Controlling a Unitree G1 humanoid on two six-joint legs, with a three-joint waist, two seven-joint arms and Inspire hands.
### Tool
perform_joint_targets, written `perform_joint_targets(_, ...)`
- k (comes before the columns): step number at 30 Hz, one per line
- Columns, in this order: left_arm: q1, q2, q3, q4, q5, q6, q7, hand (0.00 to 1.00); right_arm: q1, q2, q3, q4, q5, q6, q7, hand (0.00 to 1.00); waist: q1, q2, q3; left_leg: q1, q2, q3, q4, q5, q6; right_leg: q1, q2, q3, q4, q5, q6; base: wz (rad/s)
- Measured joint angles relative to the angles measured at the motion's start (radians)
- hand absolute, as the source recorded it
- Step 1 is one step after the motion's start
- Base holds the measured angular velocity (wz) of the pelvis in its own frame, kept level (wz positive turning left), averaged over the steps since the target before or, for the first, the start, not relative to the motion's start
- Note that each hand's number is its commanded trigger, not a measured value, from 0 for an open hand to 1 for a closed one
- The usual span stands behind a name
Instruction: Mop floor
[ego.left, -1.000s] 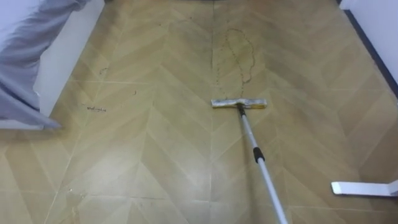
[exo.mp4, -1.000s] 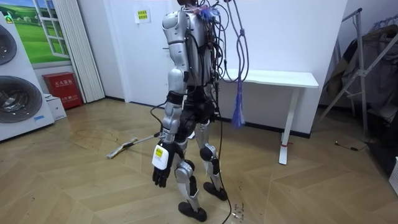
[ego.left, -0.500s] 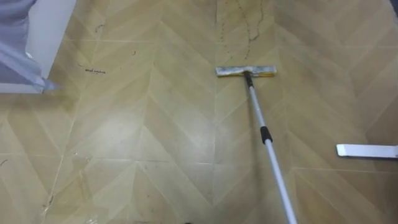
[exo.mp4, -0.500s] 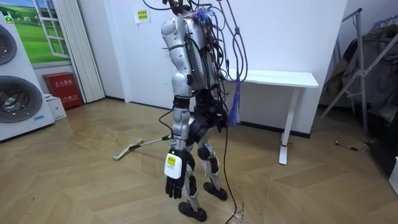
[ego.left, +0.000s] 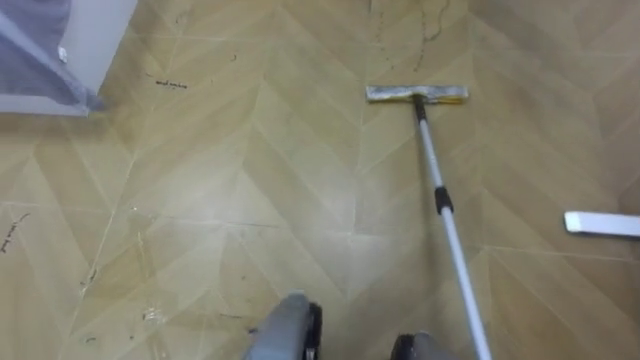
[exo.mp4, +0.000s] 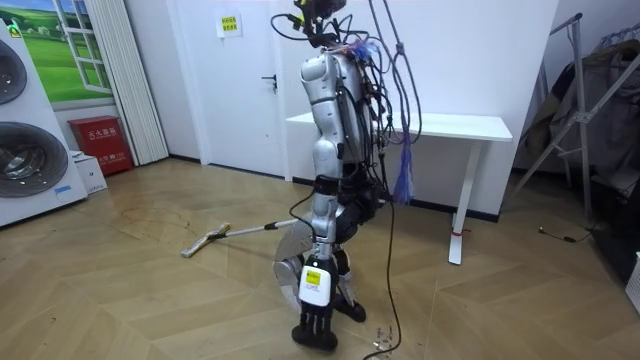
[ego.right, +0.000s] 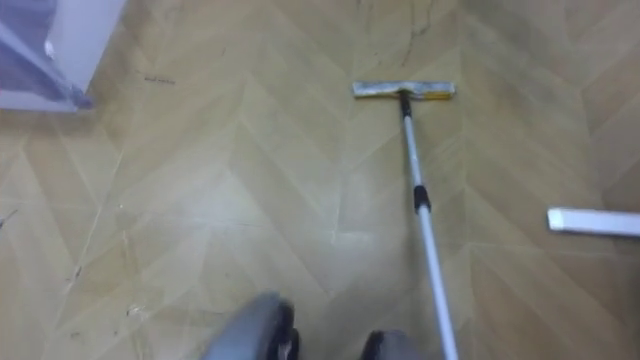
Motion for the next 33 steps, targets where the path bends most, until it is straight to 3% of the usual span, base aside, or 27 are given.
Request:
perform_joint_targets(1, -0.008, 0.001, -0.017, 0.002, -0.008, -0.003, -0.002, 0.0, -0.028, -0.023, 0.002, 0.016, 0.012, -0.002, 0.012, 1.0, 0.02, -0.01, 0.0025, -0.059, 0.002, 0.024, 0.109, 0.01, 0.008, -0.001, -0.001, 0.016, 0.014, -0.005, 0.001, -0.11)
perform_joint_targets(2, -0.011, 0.002, -0.029, -0.005, -0.019, -0.013, -0.005, 0.0, -0.049, -0.046, 0.01, 0.015, 0.038, -0.007, 0.035, 1.0, 0.035, -0.015, 0.0076, -0.101, 0.002, 0.054, 0.153, -0.061, 0.022, -0.006, -0.003, 0.032, 0.016, -0.008, 0.006, -0.06)
perform_joint_targets(3, -0.008, 0.004, -0.029, -0.014, -0.021, -0.014, -0.006, 0.0, -0.06, -0.056, 0.02, 0.016, 0.051, -0.013, 0.046, 1.0, 0.04, -0.017, 0.0104, -0.103, 0.002, 0.066, 0.128, -0.102, 0.027, -0.011, -0.008, 0.041, 0.015, -0.01, 0.009, -0.05)
perform_joint_targets(5, 0.011, 0.012, -0.028, -0.02, -0.02, -0.028, -0.018, 0.0, -0.064, -0.077, 0.076, 0.005, 0.126, -0.027, 0.076, 1.0, 0.034, -0.028, 0.018, -0.036, -0.001, 0.069, -0.171, -0.198, 0.021, -0.024, -0.006, 0.056, 0.007, -0.02, 0.029, 0.09)
perform_joint_targets(6, 0.011, 0.015, -0.028, -0.02, -0.019, -0.028, -0.028, 0.0, -0.06, -0.079, 0.086, 0.005, 0.141, -0.029, 0.08, 1.0, 0.032, -0.027, 0.0171, -0.003, 0.0, 0.066, -0.262, -0.209, 0.021, -0.024, -0.006, 0.053, 0.006, -0.022, 0.034, 0.26)
perform_joint_targets(7, 0.021, 0.02, -0.027, -0.019, -0.011, -0.025, -0.049, 0.0, -0.031, -0.082, 0.105, 0.004, 0.171, -0.031, 0.086, 1.0, 0.024, -0.013, 0.0076, 0.058, 0.004, 0.054, -0.426, -0.229, 0.022, -0.021, -0.007, 0.045, 0.005, -0.028, 0.046, 0.28)
perform_joint_targets(8, 0.024, 0.02, -0.026, -0.019, 0.004, -0.016, -0.068, 0.0, -0.002, -0.086, 0.114, 0.005, 0.191, -0.032, 0.094, 1.0, 0.014, 0.003, -0.0017, 0.097, 0.0, 0.046, -0.506, -0.269, 0.038, -0.018, -0.01, 0.037, 0.005, -0.04, 0.063, 0.29)
perform_joint_targets(10, 0.011, 0.019, -0.027, -0.018, 0.006, -0.007, -0.084, 0.0, 0.049, -0.09, 0.114, 0.011, 0.193, -0.031, 0.1, 1.0, -0.004, 0.01, -0.0043, 0.105, -0.011, 0.076, -0.521, -0.311, 0.086, -0.002, -0.041, 0.036, -0.011, -0.054, 0.086, 0.33)
perform_joint_targets(12, 0.008, 0.018, -0.027, -0.022, 0.007, -0.008, -0.09, 0.0, 0.117, -0.103, 0.114, 0.034, 0.2, -0.031, 0.1, 1.0, -0.035, 0.022, -0.0162, 0.145, -0.049, 0.097, -0.543, -0.349, 0.141, 0.045, -0.075, 0.044, -0.04, -0.047, 0.123, 0.37)
perform_joint_targets(13, 0.006, 0.021, -0.026, -0.021, 0.007, -0.009, -0.086, 0.0, 0.157, -0.114, 0.118, 0.049, 0.211, -0.029, 0.1, 1.0, -0.041, 0.027, -0.02, 0.166, -0.08, 0.099, -0.545, -0.374, 0.171, 0.051, -0.075, 0.082, -0.016, -0.034, 0.13, 0.11)
perform_joint_targets(14, 0.002, 0.022, -0.023, -0.02, 0.006, -0.011, -0.082, 0.0, 0.173, -0.115, 0.123, 0.049, 0.214, -0.029, 0.095, 1.0, -0.044, 0.03, -0.0206, 0.172, -0.092, 0.097, -0.541, -0.386, 0.178, 0.037, -0.073, 0.102, 0.017, -0.008, 0.128, 0.0)
perform_joint_targets(15, -0.005, 0.024, -0.016, -0.039, 0.005, -0.014, -0.068, 0.0, 0.212, -0.111, 0.13, 0.045, 0.217, -0.028, 0.086, 1.0, -0.053, 0.041, -0.0213, 0.183, -0.109, 0.086, -0.524, -0.416, 0.191, -0.025, -0.058, 0.159, 0.119, 0.099, 0.126, -0.05)
perform_joint_targets(16, -0.005, 0.027, -0.017, -0.066, 0.004, -0.016, -0.053, 0.0, 0.247, -0.101, 0.138, 0.036, 0.232, -0.028, 0.079, 1.0, -0.056, 0.055, -0.0252, 0.194, -0.108, 0.074, -0.514, -0.446, 0.201, -0.076, -0.025, 0.197, 0.175, 0.152, 0.136, -0.03)
perform_joint_targets(17, -0.007, 0.029, -0.019, -0.095, -0.001, -0.025, -0.041, 0.0, 0.255, -0.08, 0.143, 0.035, 0.251, -0.028, 0.072, 1.0, -0.07, 0.068, -0.0209, 0.208, -0.107, 0.066, -0.516, -0.461, 0.204, -0.129, 0.008, 0.205, 0.165, 0.152, 0.144, 0.0)
perform_joint_targets(18, -0.009, 0.029, -0.023, -0.102, -0.001, -0.032, -0.038, 0.0, 0.255, -0.071, 0.144, 0.034, 0.254, -0.028, 0.068, 1.0, -0.076, 0.073, -0.0174, 0.215, -0.107, 0.065, -0.516, -0.464, 0.21, -0.155, 0.019, 0.207, 0.142, 0.153, 0.147, 0.07)
perform_joint_targets(19, -0.008, 0.028, -0.028, -0.111, 0.0, -0.037, -0.037, 0.0, 0.26, -0.054, 0.141, 0.028, 0.254, -0.028, 0.057, 1.0, -0.093, 0.078, -0.0182, 0.229, -0.107, 0.065, -0.516, -0.478, 0.216, -0.197, 0.041, 0.209, 0.058, 0.158, 0.154, 0.05)
perform_joint_targets(21, -0.007, 0.024, -0.028, -0.118, 0.003, -0.036, -0.037, 0.0, 0.265, -0.029, 0.13, 0.018, 0.253, -0.024, 0.046, 1.0, -0.103, 0.077, -0.0169, 0.257, -0.109, 0.066, -0.514, -0.508, 0.22, -0.226, 0.069, 0.199, -0.111, 0.18, 0.142, -0.03)
perform_joint_targets(22, -0.003, 0.021, -0.029, -0.118, 0.003, -0.035, -0.037, 0.0, 0.261, -0.024, 0.121, 0.005, 0.248, -0.007, 0.041, 1.0, -0.101, 0.076, -0.0152, 0.284, -0.109, 0.066, -0.514, -0.533, 0.217, -0.228, 0.084, 0.189, -0.203, 0.215, 0.128, -0.09)
perform_joint_targets(23, 0.007, 0.019, -0.029, -0.118, 0.002, -0.025, -0.037, 0.0, 0.243, -0.027, 0.111, 0.0, 0.236, 0.011, 0.034, 1.0, -0.099, 0.072, -0.014, 0.315, -0.109, 0.065, -0.514, -0.558, 0.214, -0.213, 0.099, 0.19, -0.228, 0.252, 0.109, -0.09)
perform_joint_targets(26, 0.015, 0.02, -0.028, -0.116, -0.005, -0.007, -0.021, 0.0, 0.175, -0.045, 0.102, -0.003, 0.224, 0.045, 0.015, 1.0, -0.068, 0.055, -0.0063, 0.366, -0.105, 0.06, -0.495, -0.594, 0.19, -0.157, 0.096, 0.179, -0.218, 0.25, 0.09, -0.18)
perform_joint_targets(27, 0.016, 0.025, -0.029, -0.116, -0.031, -0.004, -0.003, 0.0, 0.121, -0.06, 0.101, 0.007, 0.22, 0.06, 0.008, 1.0, -0.052, 0.041, -0.0002, 0.363, -0.097, 0.072, -0.426, -0.591, 0.161, -0.142, 0.094, 0.172, -0.191, 0.227, 0.08, -0.17)
perform_joint_targets(28, 0.016, 0.037, -0.042, -0.117, -0.064, -0.004, 0.015, 0.0, 0.066, -0.079, 0.101, 0.007, 0.217, 0.058, 0.003, 1.0, -0.033, 0.031, 0.0029, 0.315, -0.07, 0.095, -0.293, -0.528, 0.072, -0.132, 0.103, 0.177, -0.151, 0.197, 0.068, -0.15)
perform_joint_targets(29, 0.018, 0.044, -0.053, -0.119, -0.078, -0.003, 0.023, 0.0, 0.04, -0.086, 0.101, 0.005, 0.218, 0.056, 0.001, 1.0, -0.023, 0.017, 0.0047, 0.287, -0.058, 0.108, -0.226, -0.482, 0.043, -0.13, 0.107, 0.185, -0.131, 0.183, 0.062, -0.15)
perform_joint_targets(30, 0.025, 0.054, -0.073, -0.121, -0.085, -0.001, 0.042, 0.0, -0.017, -0.101, 0.103, -0.006, 0.218, 0.055, -0.001, 1.0, -0.004, -0.006, 0.0018, 0.219, -0.042, 0.12, -0.104, -0.342, 0.024, -0.125, 0.113, 0.194, -0.095, 0.153, 0.05, -0.17)
perform_joint_targets(31, 0.03, 0.062, -0.093, -0.129, -0.101, 0.0, 0.051, 0.0, -0.061, -0.111, 0.104, -0.028, 0.232, 0.046, 0.003, 1.0, 0.015, -0.034, 0.0086, 0.152, -0.031, 0.128, -0.015, -0.169, 0.015, -0.115, 0.112, 0.197, -0.077, 0.13, 0.039, -0.1)
perform_joint_targets(32, 0.042, 0.071, -0.109, -0.148, -0.116, 0.001, 0.051, 0.0, -0.09, -0.116, 0.104, -0.047, 0.255, 0.027, 0.017, 1.0, 0.025, -0.054, 0.0074, 0.084, -0.032, 0.12, 0.033, -0.097, 0.01, -0.106, 0.112, 0.2, -0.067, 0.108, 0.034, 0.0)
perform_joint_targets(33, 0.046, 0.073, -0.111, -0.153, -0.116, 0.001, 0.05, 0.0, -0.105, -0.119, 0.102, -0.053, 0.271, 0.015, 0.028, 1.0, 0.032, -0.062, 0.0092, 0.055, -0.027, 0.118, 0.043, -0.12, 0.031, -0.101, 0.112, 0.197, -0.063, 0.098, 0.032, 0.13)
